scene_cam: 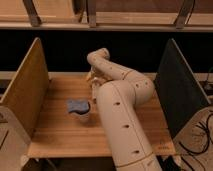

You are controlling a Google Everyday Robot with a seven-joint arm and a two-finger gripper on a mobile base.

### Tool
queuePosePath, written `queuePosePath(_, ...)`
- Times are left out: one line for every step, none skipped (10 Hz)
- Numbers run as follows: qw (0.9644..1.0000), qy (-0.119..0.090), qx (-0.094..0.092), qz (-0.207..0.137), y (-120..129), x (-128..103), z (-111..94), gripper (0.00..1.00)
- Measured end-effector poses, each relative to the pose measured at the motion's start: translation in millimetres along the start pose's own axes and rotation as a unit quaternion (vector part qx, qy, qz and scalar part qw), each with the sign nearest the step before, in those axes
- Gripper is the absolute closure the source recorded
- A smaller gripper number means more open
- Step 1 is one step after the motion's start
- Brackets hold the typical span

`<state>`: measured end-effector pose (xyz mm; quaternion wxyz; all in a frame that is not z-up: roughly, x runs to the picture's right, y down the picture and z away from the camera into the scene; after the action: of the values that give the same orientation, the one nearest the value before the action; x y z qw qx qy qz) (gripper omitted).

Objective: Stand the bottle upright

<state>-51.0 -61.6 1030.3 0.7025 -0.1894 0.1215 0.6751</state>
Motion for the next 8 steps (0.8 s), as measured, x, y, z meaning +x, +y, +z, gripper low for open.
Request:
queuePosePath(0.9999,0.014,0.002,0.008,1,7,4,0.2)
queuePosePath(0.9994,0.031,0.001,0.015,2,15,9,0.2)
queuePosePath(0.9991,0.039,-0.001,0.019,5,18,13,0.2)
queuePosePath(0.9987,0.046,-0.004,0.022,8,21,17,0.2)
queuePosePath(0.9984,0.051,-0.005,0.025,9,22,19,0.2)
queuePosePath(0.9983,0.052,-0.007,0.025,9,21,21,0.2)
queuePosePath(0.9983,0.051,-0.009,0.024,10,18,22,0.2)
queuePosePath(0.9984,0.051,-0.011,0.023,12,16,23,0.2)
